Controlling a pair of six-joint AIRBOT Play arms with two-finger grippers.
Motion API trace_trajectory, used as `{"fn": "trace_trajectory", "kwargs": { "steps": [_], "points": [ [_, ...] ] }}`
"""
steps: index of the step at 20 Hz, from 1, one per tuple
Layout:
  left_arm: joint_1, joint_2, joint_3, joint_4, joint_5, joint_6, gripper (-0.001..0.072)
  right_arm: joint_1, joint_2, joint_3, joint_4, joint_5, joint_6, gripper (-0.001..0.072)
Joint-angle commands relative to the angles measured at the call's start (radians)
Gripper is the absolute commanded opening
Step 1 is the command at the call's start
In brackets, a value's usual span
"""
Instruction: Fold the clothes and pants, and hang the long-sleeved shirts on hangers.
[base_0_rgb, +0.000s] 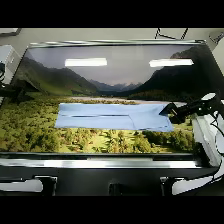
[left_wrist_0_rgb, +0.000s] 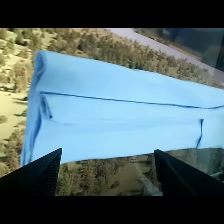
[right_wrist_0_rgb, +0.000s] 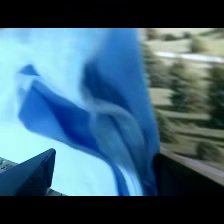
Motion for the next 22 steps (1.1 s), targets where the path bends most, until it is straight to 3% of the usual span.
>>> {"fn": "trace_trajectory", "kwargs": {
  "steps": [1, 2, 3, 5, 6, 7, 8, 9, 13, 16, 19, 22],
  "points": [
    [-0.068, 0.056, 0.002, -0.001, -0.003, -0.005, 0.0635, 0.072, -0.018, -0.001, 0.007, -0.069, 0.002, 0.0306],
    [-0.1, 0.057, 0.001, -0.001, -0.002, -0.004, 0.0633, 0.086, -0.014, 0.009, 0.028, -0.059, 0.002, 0.008],
    [-0.145, 0.056, -0.007, 0.0, 0.017, -0.004, 0.06, 0.096, 0.001, 0.018, 0.068, -0.044, 0.001, 0.0044],
    [-0.26, 0.053, -0.051, 0.0, 0.117, 0.007, 0.031, 0.119, 0.072, 0.022, 0.134, -0.04, 0.001, 0.0042],
    [-0.338, 0.05, -0.091, 0.0, 0.196, 0.039, 0.0289, 0.136, 0.119, 0.022, 0.15, -0.032, 0.003, 0.0042],
    [-0.416, 0.045, -0.136, 0.0, 0.279, 0.056, 0.0218, 0.156, 0.176, 0.022, 0.158, -0.012, 0.018, 0.0042],
    [-0.501, 0.035, -0.188, 0.0, 0.372, 0.054, 0.0074, 0.174, 0.231, 0.022, 0.157, 0.011, 0.045, 0.0042],
    [-0.579, 0.021, -0.233, 0.0, 0.452, 0.052, 0.0041, 0.191, 0.287, 0.022, 0.157, 0.037, 0.078, 0.0042],
    [-0.83, -0.106, -0.313, -0.026, 0.636, -0.064, 0.003, 0.263, 0.504, 0.022, 0.157, 0.12, 0.189, 0.0043],
    [-0.969, -0.217, -0.312, -0.234, 0.708, -0.076, 0.0025, 0.293, 0.608, 0.022, 0.16, 0.137, 0.247, 0.0043],
    [-1.085, -0.298, -0.311, -0.319, 0.77, -0.136, 0.0024, 0.292, 0.703, 0.022, 0.163, 0.169, 0.293, 0.0043],
    [-1.218, -0.341, -0.293, -0.513, 0.904, -0.138, 0.0024, 0.292, 0.771, 0.022, 0.156, 0.198, 0.32, 0.0043]
  ]
}}
